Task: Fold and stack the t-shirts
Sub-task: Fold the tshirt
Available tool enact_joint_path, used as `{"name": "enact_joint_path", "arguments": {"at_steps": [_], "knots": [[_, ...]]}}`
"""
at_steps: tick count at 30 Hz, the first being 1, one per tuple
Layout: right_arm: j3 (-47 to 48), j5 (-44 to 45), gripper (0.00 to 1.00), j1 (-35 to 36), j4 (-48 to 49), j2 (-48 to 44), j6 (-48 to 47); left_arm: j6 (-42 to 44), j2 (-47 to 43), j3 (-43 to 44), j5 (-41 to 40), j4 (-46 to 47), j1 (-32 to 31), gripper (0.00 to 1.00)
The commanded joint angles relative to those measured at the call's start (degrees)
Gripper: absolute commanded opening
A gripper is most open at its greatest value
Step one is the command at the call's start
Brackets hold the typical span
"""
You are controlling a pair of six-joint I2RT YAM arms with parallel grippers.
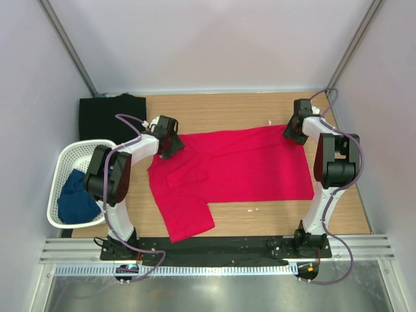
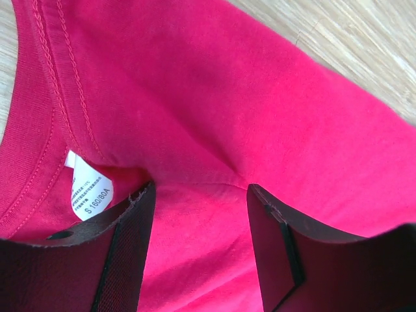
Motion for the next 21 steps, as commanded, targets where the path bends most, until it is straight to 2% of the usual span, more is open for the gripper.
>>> {"name": "enact_joint_path", "arguments": {"at_steps": [1,7,10,12,14,16,21], "knots": [[0.6,3.0,0.54,-1.0,1.7,-1.2,-1.1,0.8,0.5,1.8,-0.5,-1.3,0.6,0.60],[-1.6,3.3,0.52,-1.0,4.8,-2.2,-0.2,1.9,-0.9,0.8,-1.1,-1.6,0.6,0.60],[-1.9,3.9,0.42,-1.1,4.9,-1.1,0.1,2.3,-1.8,0.3,-2.2,-2.6,0.6,0.60],[-2.8,5.7,0.25,-1.1,5.3,-1.0,0.1,2.7,-2.1,0.0,-2.8,-2.8,0.7,0.60],[-3.4,7.0,0.17,-1.1,5.8,-1.5,0.0,2.8,-2.5,-0.5,-3.2,-3.2,0.7,0.60],[-3.7,8.7,0.11,-1.1,5.7,-2.0,-0.5,2.8,-2.6,-0.7,-3.4,-3.2,0.8,0.60],[-3.4,11.6,0.09,-1.1,5.0,-5.2,-3.0,2.8,-2.1,-0.4,-3.9,-3.7,0.9,0.60]]}}
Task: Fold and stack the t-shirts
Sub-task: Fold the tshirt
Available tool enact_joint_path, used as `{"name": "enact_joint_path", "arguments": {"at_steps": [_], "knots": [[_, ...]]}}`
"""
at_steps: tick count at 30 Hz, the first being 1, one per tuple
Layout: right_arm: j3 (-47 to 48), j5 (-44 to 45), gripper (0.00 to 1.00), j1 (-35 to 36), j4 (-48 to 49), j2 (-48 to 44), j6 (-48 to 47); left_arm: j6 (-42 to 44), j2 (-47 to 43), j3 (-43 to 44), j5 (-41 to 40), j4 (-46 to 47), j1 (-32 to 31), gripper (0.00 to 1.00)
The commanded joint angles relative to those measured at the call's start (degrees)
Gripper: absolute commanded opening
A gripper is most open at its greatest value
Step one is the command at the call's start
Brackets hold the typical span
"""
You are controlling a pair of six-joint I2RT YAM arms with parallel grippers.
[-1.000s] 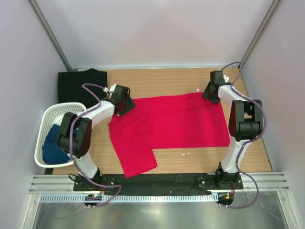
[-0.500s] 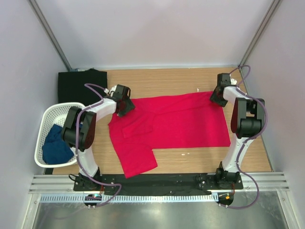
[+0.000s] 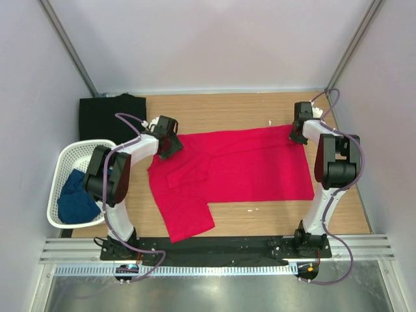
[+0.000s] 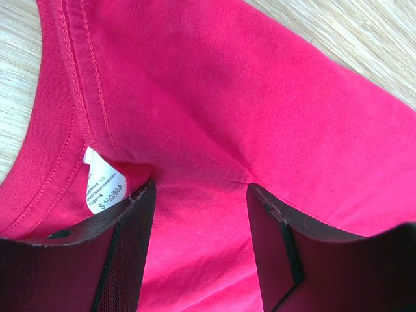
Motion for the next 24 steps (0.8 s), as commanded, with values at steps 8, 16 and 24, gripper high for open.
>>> {"name": "enact_joint_path", "arguments": {"at_steps": [8,16,24], "knots": [[-1.1,3.4,0.26,-0.2,-0.6,-5.5,-2.3,1.8,-1.1,0.5,-2.5,-2.9,0.7,0.60],[1.2,-3.3,0.36,-0.2,-2.4,-8.5,-2.0,5.3,-4.1,6.0,-1.4,-5.2,0.9,0.62],[6.0,-12.8,0.37,0.2,1.8,-4.1,-1.6,7.3,2.9,16.2,-2.4,-7.6,1.3,0.61]]}}
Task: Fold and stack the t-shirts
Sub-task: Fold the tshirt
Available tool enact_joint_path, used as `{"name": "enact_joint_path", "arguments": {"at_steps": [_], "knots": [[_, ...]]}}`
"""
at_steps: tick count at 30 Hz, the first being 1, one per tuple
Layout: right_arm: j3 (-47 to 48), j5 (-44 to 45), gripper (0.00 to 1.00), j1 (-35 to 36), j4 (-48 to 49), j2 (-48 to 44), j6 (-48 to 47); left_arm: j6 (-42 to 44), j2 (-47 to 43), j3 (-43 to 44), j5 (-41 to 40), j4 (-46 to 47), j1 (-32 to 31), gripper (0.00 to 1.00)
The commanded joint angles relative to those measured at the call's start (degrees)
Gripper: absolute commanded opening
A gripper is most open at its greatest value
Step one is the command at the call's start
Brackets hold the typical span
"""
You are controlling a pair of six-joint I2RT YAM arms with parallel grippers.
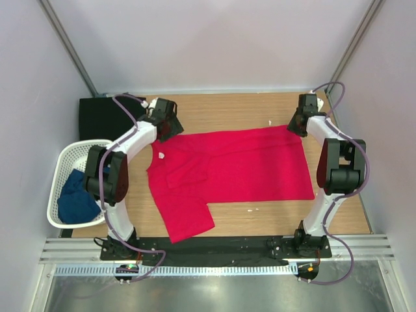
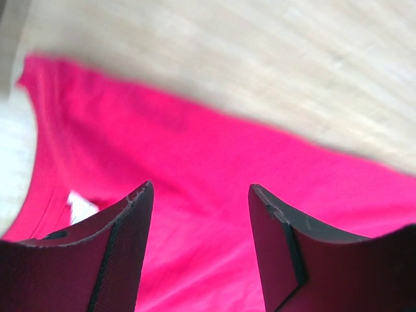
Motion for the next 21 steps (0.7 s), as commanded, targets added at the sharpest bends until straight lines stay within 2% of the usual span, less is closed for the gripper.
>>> {"name": "enact_joint_path", "arguments": {"at_steps": [1,8,15,21], "knots": [[3.6,-4.3,0.37,0.2,3.4,1.4,0.3,1.6,3.5,4.4,-1.4,-2.1,0.8,0.61],[4.5,-4.8,0.38,0.2,4.6,8.6,1.2,0.1,9.9,6.2,0.0,-2.4,3.2,0.59],[5.8,-0.9,0.37,-0.2,3.4,12.8,0.9,0.0,14.7,6.2,2.8,-2.0,5.9,0.57],[9.3,-0.3,0.37,-1.9,2.8,16.6,0.6,2.3,19.7,10.9,5.6,-1.0,7.5,0.58]]}}
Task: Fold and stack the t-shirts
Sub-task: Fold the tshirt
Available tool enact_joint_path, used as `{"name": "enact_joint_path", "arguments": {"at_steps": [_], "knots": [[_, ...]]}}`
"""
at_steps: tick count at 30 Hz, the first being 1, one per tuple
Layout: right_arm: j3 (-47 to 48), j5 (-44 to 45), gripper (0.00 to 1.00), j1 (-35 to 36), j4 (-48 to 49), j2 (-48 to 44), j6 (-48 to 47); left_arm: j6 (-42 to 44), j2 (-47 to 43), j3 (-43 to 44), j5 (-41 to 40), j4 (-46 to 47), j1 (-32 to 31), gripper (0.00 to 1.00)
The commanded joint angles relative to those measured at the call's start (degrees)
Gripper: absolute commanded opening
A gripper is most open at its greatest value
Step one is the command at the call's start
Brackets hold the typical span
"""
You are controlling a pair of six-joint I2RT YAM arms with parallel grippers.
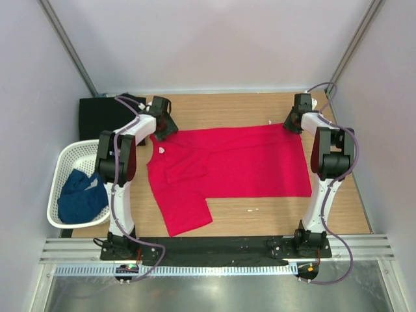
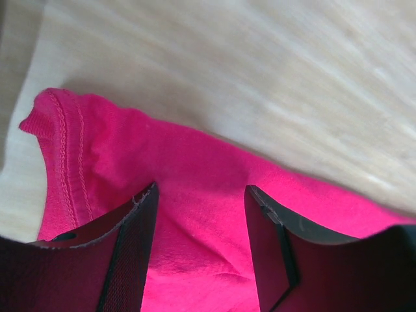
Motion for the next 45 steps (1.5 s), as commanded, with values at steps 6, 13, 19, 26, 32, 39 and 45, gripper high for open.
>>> {"name": "enact_joint_path", "arguments": {"at_steps": [6,13,19,26,32,39,45], "knots": [[11.8,1.5,0.38,-1.9,-3.5,10.4,-1.1,3.7,12.9,13.6,5.2,-1.0,2.2,0.58],[29.2,-0.1,0.39,-2.1,-8.8,21.1,-2.7,3.8,22.3,28.3,8.0,-3.0,2.2,0.58],[38.3,-2.7,0.41,-2.6,-11.5,23.5,-3.1,4.8,25.5,37.8,10.5,-5.4,2.3,0.58],[36.7,-9.2,0.56,-2.5,-10.4,7.8,-2.6,9.4,11.6,36.0,10.1,-4.3,2.4,0.65],[27.1,-9.5,0.88,-1.6,-10.7,-7.5,-0.9,12.4,-4.1,27.3,12.0,-3.2,2.3,0.81],[-0.2,-3.9,1.00,-1.6,-8.4,-28.0,3.9,7.2,-25.5,4.4,7.1,-2.8,1.0,0.91],[-24.9,-3.1,1.00,-1.6,-5.0,-41.6,9.0,0.5,-41.2,-17.9,9.3,-3.0,-4.0,0.87]]}}
